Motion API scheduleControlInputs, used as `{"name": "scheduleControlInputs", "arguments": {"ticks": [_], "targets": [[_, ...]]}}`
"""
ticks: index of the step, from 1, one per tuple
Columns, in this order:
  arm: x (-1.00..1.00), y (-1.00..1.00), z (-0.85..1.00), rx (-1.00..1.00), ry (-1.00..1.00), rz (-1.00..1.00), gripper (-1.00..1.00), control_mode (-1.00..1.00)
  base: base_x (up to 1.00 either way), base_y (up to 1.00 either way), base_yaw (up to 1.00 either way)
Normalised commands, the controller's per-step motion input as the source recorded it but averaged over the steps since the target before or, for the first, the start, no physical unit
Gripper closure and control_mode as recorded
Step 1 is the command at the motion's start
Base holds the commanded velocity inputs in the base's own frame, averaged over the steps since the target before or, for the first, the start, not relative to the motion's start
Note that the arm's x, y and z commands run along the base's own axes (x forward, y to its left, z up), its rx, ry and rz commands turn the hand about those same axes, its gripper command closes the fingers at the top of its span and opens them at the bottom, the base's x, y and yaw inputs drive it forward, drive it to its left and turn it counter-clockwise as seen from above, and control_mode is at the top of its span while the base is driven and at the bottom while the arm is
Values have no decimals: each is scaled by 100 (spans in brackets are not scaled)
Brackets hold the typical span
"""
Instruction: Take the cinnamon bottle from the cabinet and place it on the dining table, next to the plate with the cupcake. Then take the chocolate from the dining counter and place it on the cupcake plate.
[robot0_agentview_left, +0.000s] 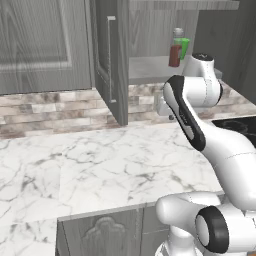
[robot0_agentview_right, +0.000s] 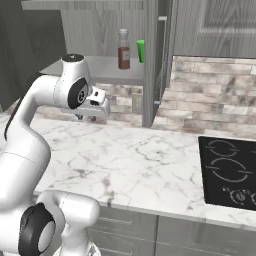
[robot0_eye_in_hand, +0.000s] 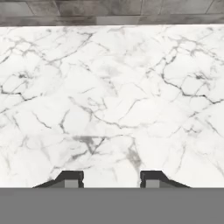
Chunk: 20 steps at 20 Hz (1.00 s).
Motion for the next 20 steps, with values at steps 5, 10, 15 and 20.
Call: {"name": "scheduleControlInputs", "arguments": {"ticks": [5, 10, 15, 20], "targets": [[-1, 0, 1, 0, 0, 0, -100, -100, 0, 0, 0], [4, -12, 29, -8, -13, -21, -100, -100, 0, 0, 0], [9, -12, 77, -17, -32, -31, -100, -100, 0, 0, 0], [11, -23, 95, -2, -34, -28, -100, -100, 0, 0, 0]]}}
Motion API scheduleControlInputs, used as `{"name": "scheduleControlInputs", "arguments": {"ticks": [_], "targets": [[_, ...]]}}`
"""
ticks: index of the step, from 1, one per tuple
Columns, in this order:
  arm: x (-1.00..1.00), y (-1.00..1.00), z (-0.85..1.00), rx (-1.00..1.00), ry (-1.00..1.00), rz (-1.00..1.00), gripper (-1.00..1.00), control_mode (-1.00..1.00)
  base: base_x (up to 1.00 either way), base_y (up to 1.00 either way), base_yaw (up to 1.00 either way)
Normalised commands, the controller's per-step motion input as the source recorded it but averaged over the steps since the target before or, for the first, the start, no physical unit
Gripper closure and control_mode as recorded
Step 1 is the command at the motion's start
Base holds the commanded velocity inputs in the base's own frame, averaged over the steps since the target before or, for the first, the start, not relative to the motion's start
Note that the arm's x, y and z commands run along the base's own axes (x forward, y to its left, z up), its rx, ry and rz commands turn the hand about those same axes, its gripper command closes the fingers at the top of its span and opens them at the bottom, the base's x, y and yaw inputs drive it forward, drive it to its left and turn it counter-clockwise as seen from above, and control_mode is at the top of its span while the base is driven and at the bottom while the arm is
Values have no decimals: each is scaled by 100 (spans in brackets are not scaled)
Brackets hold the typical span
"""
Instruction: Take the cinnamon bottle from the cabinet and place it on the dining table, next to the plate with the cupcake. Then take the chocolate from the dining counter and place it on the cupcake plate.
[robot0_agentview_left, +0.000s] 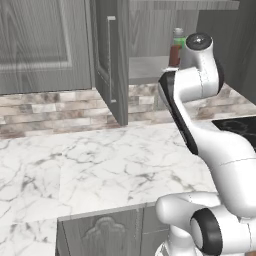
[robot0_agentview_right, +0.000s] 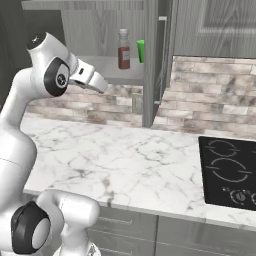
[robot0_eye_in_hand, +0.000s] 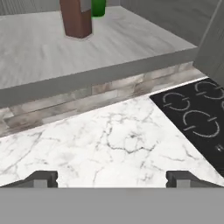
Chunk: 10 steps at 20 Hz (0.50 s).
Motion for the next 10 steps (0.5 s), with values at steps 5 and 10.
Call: {"name": "scheduleControlInputs", "arguments": {"ticks": [5, 10], "targets": [[30, -35, 97, 1, -22, -12, -100, -100, 0, 0, 0], [59, -27, 42, 0, -6, 0, -100, -100, 0, 0, 0]]}}
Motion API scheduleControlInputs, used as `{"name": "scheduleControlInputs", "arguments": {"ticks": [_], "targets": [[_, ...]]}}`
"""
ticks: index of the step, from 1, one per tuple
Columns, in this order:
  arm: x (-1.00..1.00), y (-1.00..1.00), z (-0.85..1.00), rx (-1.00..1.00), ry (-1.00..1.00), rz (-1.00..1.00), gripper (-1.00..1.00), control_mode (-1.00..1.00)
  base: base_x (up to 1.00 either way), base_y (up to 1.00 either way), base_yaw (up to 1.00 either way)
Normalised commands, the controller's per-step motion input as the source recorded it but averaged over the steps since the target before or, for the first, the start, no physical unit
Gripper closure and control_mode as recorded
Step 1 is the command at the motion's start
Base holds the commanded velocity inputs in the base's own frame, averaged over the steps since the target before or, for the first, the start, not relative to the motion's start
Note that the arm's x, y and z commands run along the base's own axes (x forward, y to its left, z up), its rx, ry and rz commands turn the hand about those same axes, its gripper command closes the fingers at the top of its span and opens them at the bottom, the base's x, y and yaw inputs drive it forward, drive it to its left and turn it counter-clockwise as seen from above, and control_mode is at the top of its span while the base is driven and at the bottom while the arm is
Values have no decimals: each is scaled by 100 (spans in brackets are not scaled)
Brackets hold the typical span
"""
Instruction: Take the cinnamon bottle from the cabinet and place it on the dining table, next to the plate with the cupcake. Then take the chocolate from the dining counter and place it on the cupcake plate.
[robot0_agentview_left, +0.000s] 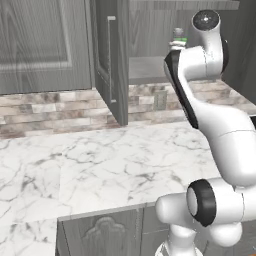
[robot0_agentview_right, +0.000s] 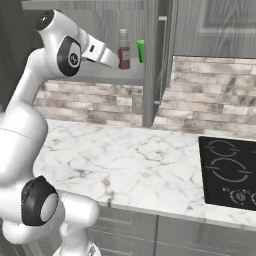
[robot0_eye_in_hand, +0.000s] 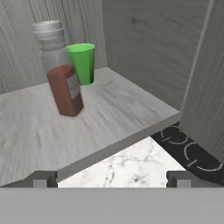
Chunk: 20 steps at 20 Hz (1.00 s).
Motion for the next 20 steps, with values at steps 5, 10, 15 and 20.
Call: {"name": "scheduleControlInputs", "arguments": {"ticks": [5, 10, 15, 20], "targets": [[73, -5, 4, -5, -8, 1, -100, -100, 0, 0, 0], [88, 0, -1, 0, 0, 13, -100, -100, 0, 0, 0], [67, -7, 0, 0, 0, 6, -100, -100, 0, 0, 0], [66, -8, -1, 0, 0, 2, -100, -100, 0, 0, 0]]}}
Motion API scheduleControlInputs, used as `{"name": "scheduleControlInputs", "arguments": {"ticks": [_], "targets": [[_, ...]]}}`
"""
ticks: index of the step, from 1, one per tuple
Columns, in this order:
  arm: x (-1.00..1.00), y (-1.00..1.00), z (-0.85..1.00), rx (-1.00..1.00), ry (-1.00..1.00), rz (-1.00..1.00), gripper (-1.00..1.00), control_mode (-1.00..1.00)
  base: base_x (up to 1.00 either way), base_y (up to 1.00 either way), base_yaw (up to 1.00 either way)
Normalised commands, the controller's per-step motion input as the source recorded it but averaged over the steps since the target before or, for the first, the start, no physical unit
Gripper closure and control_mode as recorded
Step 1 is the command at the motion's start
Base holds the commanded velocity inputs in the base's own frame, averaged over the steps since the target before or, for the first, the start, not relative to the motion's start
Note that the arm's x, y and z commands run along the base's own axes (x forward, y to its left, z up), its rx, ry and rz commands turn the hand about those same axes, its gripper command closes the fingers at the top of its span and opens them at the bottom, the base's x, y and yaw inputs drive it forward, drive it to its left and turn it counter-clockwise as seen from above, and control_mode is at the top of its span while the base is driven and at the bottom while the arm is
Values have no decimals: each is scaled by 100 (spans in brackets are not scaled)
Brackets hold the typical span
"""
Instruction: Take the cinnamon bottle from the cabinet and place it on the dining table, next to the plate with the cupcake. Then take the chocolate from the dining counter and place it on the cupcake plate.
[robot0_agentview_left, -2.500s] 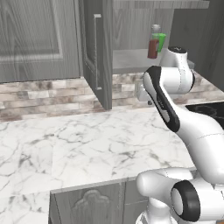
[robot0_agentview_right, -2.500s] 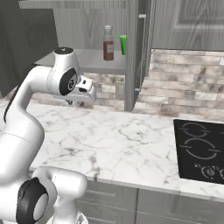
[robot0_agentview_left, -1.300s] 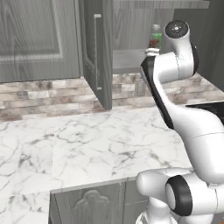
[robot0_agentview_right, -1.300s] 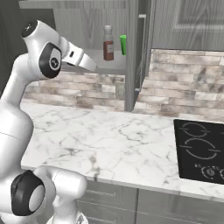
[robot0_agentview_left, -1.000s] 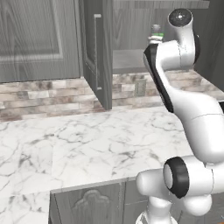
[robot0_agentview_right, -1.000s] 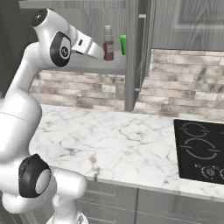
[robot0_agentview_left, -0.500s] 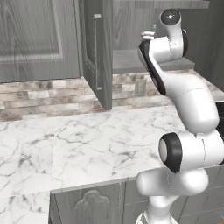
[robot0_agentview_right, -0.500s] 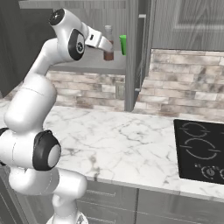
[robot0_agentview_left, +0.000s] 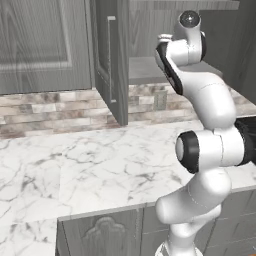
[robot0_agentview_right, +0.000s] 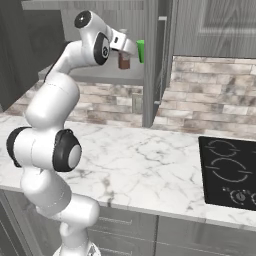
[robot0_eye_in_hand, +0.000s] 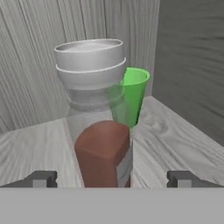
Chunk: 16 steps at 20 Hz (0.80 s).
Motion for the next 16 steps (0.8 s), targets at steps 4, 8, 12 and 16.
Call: {"name": "scheduleControlInputs", "arguments": {"ticks": [4, 8, 12, 16], "targets": [[47, -7, -6, 0, 0, 2, -100, -100, 0, 0, 0], [35, -1, -19, 0, 0, 3, -100, -100, 0, 0, 0], [26, 0, -14, 0, 0, 2, -100, -100, 0, 0, 0], [10, -1, -4, 0, 0, 0, 100, -100, 0, 0, 0]]}}
